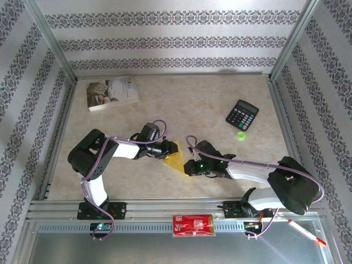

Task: Fold a paper plane with a square sheet of paper (pick it up from the middle)
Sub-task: Fourth fold the wing at the center of the table.

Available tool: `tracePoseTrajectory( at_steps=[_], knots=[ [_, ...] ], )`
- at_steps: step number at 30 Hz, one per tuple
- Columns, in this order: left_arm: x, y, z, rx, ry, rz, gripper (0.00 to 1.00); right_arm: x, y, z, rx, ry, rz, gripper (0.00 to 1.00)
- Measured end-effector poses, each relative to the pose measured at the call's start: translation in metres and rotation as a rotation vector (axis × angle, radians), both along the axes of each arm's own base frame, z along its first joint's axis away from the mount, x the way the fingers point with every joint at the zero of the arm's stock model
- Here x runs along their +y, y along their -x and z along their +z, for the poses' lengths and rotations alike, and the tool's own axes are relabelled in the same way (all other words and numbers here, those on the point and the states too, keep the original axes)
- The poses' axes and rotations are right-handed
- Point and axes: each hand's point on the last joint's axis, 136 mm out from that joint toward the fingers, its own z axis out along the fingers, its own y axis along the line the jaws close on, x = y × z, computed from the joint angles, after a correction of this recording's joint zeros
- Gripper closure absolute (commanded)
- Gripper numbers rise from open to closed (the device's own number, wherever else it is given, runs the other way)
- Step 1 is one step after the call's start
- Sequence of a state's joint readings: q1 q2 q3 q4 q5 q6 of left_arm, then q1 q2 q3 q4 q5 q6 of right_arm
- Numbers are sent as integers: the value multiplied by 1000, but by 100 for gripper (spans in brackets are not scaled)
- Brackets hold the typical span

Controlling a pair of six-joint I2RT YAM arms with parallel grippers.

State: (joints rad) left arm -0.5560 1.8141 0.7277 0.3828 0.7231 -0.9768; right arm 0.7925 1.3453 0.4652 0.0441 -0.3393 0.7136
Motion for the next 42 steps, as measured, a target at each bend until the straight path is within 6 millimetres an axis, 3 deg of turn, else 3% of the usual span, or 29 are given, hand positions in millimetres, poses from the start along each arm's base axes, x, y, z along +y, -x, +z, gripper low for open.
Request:
tracePoseTrajectory(
  at_steps=[9, 22, 28, 42],
  knots=[
    [0, 1, 0, -1, 3, -2, 69, 1, 7, -16, 24, 25, 8, 92],
    [0, 1, 0, -1, 3, -3, 69, -4, 6, 9, -17, -8, -4, 76],
    [0, 0, 0, -2, 3, -3, 69, -4, 5, 20, -49, -26, 4, 85],
    [0, 0, 0, -2, 3, -3, 69, 0, 6, -6, 20, 27, 19, 94]
  ],
)
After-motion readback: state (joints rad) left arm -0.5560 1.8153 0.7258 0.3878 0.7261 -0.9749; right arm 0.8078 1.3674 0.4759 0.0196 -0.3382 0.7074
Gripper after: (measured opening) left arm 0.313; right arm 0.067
